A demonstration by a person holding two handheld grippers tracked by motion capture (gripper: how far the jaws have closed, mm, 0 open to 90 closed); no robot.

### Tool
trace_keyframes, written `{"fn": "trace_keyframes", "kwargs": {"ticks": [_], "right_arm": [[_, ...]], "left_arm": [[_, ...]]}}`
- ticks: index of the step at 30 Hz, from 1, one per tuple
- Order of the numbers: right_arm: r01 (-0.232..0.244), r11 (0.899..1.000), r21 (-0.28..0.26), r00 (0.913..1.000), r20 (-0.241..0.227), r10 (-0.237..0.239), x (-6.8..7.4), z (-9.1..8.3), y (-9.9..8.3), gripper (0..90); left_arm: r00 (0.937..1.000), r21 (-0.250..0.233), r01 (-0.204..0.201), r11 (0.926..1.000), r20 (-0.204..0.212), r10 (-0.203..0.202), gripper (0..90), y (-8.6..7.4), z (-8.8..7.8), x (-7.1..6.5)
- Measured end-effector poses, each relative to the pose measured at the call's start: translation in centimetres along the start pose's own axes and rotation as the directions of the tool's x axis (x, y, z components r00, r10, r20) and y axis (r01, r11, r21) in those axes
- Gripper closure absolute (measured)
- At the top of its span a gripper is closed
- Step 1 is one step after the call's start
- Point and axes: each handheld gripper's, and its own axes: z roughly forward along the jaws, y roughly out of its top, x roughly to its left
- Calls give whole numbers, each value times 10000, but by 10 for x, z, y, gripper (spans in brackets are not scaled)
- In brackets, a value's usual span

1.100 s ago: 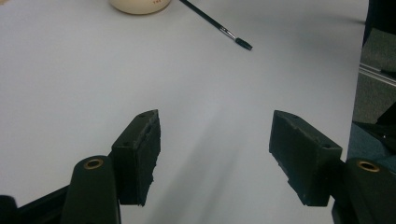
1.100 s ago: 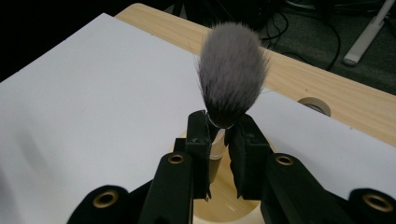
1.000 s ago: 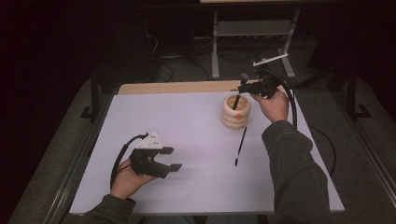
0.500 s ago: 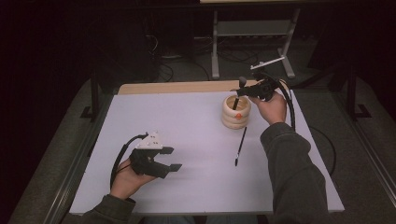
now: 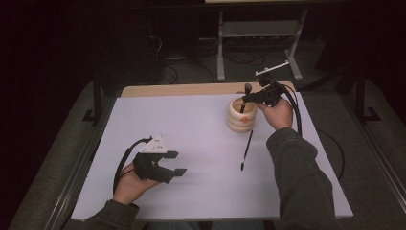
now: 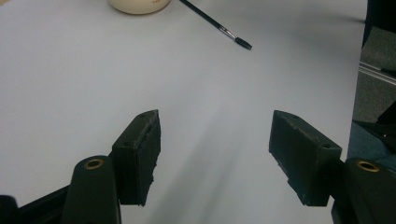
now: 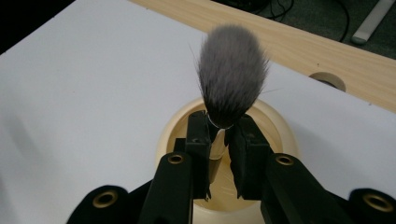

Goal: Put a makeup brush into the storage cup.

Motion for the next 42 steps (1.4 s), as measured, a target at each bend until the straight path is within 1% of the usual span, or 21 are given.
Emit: {"fn": "trace_keyframes", "kwargs": {"ticks": [1, 2, 5, 6, 8, 11, 14, 16, 17, 19, 22, 23, 25, 26, 28, 31, 33, 35, 36, 40, 42], "right_arm": [[10, 10000, 46, 10000, 32, -10, 0, 1, 0, 768], [-24, 10000, 22, 10000, -31, 25, 0, 2, 0, 764], [18, 9998, 194, 9999, 170, -21, 0, 3, 0, 756], [-22, 9999, 159, 9999, 151, 20, 0, 4, 0, 746], [-128, 9998, 156, 9996, 268, 124, 0, 3, -1, 701], [-187, 9998, 67, 9993, 319, 185, -1, 1, -1, 683], [-216, 9998, 51, 9991, 375, 214, -2, -4, -2, 668], [-269, 9996, -118, 9988, 410, 274, -3, -7, -4, 657], [-254, 9995, -175, 9987, 436, 261, -4, -9, -5, 642], [-371, 9991, -188, 9981, 487, 380, -5, -13, -7, 619], [-502, 9979, -404, 9979, 390, 518, -7, -20, -11, 602], [-402, 9980, -490, 9984, 389, 421, -8, -22, -13, 596], [-465, 9975, -541, 9983, 337, 484, -8, -26, -15, 589], [-457, 9969, -639, 9985, 281, 476, -8, -27, -16, 585], [-370, 9971, -663, 9989, 247, 387, -8, -30, -18, 569], [-246, 9967, -770, 9993, 254, 266, -5, -33, -19, 543], [-159, 9970, -753, 9995, 260, 179, -3, -36, -20, 522], [-176, 9971, -737, 9994, 273, 197, -1, -37, -20, 507], [-110, 9968, -787, 9994, 304, 135, 2, -39, -21, 472], [68, 9972, -751, 9994, 351, -42, 5, -42, -23, 437], [13, 9973, -735, 9996, 277, 7, 6, -44, -24, 429]], "left_arm": [[10000, 4, -4, 10000, -12, 4, 338, 0, 0, 0], [10000, -17, -5, 10000, -17, 5, 338, 0, 0, 0], [10000, -26, 23, 10000, -44, -23, 338, 0, 0, 0], [10000, -26, 23, 10000, -44, -23, 338, 0, 0, 0], [10000, 3, 29, 10000, 26, -29, 340, 0, 1, 0], [10000, 43, -20, 10000, 36, 20, 340, 0, 2, 0], [10000, 3, -8, 10000, 29, 8, 340, 0, 1, 0], [10000, 15, -26, 10000, 33, 26, 340, 0, 1, 0], [10000, 77, -78, 9999, 32, 78, 340, 1, 1, 0], [10000, 58, -73, 10000, 58, 73, 337, 1, 2, -1], [10000, 70, -28, 10000, 87, 27, 335, 1, 4, -2], [10000, 50, -10, 10000, 96, 10, 335, 2, 4, -2], [9999, 12, -8, 10000, 106, 8, 333, 2, 5, -2], [9999, 26, -19, 10000, 114, 19, 332, 2, 5, -2], [9999, -6, -30, 10000, 118, 30, 331, 2, 4, -2], [9999, -24, 63, 10000, 112, -63, 329, 1, 3, -2], [10000, -38, 30, 10000, 69, -30, 328, 1, 3, -1], [10000, -41, 26, 10000, 65, -26, 327, 1, 2, -1], [10000, -45, 43, 10000, 49, -43, 326, 1, 2, 0], [10000, -19, 60, 10000, 32, -60, 315, 1, 2, 1], [10000, -20, 83, 10000, 27, -83, 307, 2, 2, 1]]}}
